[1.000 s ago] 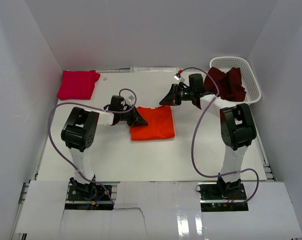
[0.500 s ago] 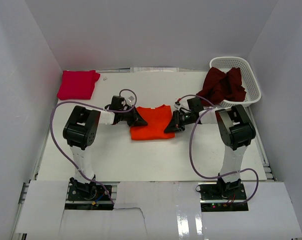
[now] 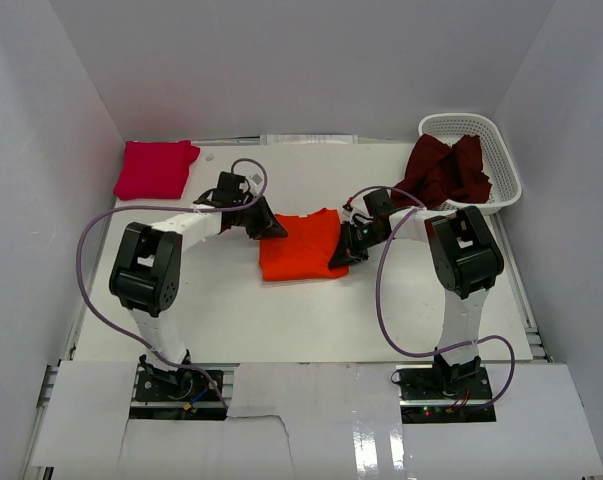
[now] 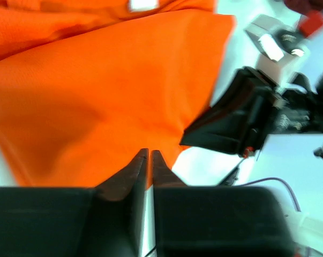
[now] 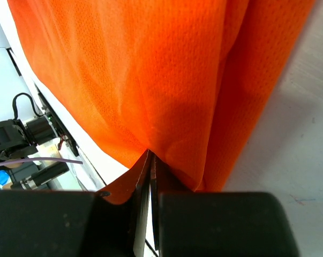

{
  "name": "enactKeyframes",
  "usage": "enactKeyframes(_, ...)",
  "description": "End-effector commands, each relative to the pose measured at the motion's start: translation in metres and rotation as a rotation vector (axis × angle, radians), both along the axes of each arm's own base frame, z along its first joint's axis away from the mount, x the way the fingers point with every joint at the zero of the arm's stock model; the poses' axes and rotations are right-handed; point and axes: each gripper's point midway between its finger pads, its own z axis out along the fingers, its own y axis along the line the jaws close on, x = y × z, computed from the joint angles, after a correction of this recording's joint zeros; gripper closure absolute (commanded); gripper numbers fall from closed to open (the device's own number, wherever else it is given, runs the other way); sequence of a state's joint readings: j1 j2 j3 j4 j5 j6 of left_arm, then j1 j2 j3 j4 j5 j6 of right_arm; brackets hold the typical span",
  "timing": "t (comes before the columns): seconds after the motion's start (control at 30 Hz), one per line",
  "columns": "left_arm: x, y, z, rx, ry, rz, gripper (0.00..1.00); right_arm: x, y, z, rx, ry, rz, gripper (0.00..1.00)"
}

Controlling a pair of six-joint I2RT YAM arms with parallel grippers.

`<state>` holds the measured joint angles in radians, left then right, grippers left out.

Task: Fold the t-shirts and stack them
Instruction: Smooth out wrinkles on the folded tshirt

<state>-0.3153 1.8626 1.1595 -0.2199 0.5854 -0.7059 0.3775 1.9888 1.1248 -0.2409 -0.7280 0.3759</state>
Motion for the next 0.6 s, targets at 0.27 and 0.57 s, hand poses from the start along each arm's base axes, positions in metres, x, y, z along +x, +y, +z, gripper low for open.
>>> enactKeyframes(0.27,-0.013,0.079,0.043,0.262,-0.016,0.148,0.05,0.001,-0.014,-0.01,-0.102,-0.039,-0.001,0.92)
enactKeyframes(0.57,-0.006,0.082,-0.003,0.312,0.059,0.125,0.1,0.006,-0.01,0.001,-0.082,-0.064,-0.001,0.92)
